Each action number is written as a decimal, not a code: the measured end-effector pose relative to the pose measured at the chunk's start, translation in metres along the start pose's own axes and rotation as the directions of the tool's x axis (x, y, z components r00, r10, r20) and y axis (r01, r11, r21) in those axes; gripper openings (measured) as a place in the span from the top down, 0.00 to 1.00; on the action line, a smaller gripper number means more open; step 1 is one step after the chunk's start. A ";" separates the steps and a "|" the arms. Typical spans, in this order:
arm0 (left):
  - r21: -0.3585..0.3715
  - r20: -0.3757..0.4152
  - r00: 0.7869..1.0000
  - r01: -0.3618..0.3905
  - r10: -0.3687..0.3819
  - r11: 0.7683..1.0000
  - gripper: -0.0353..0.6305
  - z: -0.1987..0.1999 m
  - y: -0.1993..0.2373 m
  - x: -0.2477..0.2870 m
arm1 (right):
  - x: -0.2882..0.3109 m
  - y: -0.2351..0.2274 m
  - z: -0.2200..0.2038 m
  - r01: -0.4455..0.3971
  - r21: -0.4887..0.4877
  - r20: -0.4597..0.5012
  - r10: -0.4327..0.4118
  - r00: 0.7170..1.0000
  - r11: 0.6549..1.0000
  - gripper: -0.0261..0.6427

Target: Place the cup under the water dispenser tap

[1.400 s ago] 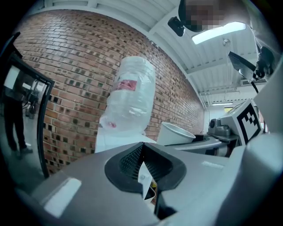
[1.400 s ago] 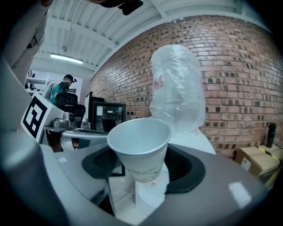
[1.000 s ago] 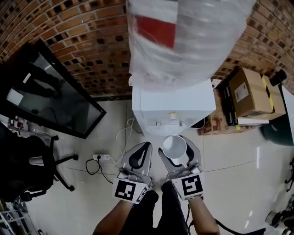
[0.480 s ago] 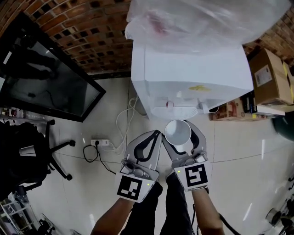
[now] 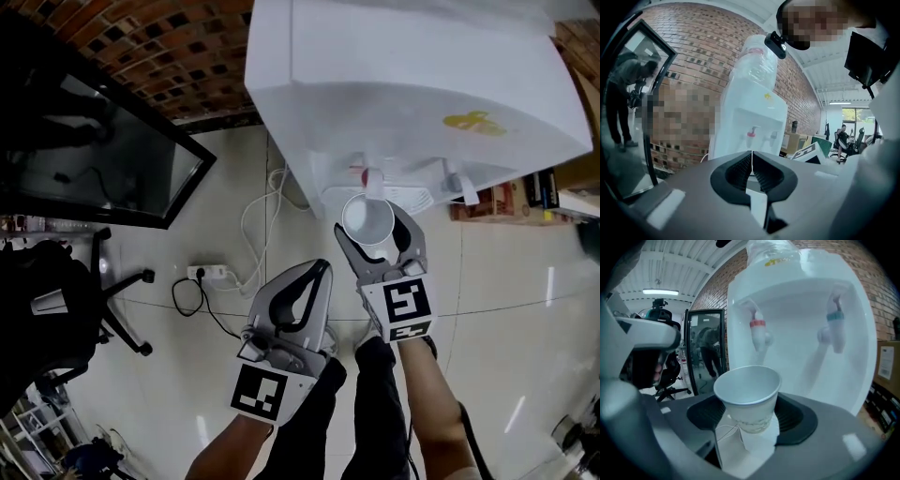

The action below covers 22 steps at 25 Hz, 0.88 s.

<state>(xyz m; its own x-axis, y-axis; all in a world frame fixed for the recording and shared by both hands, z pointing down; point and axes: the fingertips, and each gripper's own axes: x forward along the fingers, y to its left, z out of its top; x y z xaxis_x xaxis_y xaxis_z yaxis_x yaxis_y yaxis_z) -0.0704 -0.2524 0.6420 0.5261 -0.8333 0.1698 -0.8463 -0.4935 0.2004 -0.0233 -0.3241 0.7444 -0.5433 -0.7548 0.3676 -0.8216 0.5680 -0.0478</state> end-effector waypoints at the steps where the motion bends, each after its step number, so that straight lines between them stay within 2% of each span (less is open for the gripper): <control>1: -0.004 -0.010 1.000 0.004 -0.004 1.000 0.95 -0.004 -0.001 -0.001 | 0.006 -0.002 -0.006 -0.002 0.000 -0.008 0.002 1.000 1.000 0.47; 12: -0.043 -0.053 0.998 0.013 -0.016 0.999 0.95 -0.022 0.009 -0.006 | 0.049 -0.011 -0.035 -0.014 -0.002 -0.070 0.014 0.997 1.000 0.46; 18: -0.029 -0.062 0.998 0.021 -0.022 0.999 0.95 -0.022 0.010 -0.004 | 0.057 -0.017 -0.039 0.005 0.021 -0.039 -0.004 0.999 1.000 0.46; 22: -0.032 -0.065 0.998 0.024 -0.026 0.999 0.95 -0.024 0.008 0.000 | 0.061 -0.018 -0.046 -0.006 0.051 -0.060 0.009 0.998 0.999 0.44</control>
<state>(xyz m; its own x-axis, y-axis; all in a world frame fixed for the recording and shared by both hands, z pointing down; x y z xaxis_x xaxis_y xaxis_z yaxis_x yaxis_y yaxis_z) -0.0751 -0.2501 0.6670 0.5519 -0.8025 0.2266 -0.8306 -0.5049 0.2350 -0.0335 -0.3651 0.8102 -0.5395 -0.7288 0.4218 -0.8260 0.5552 -0.0972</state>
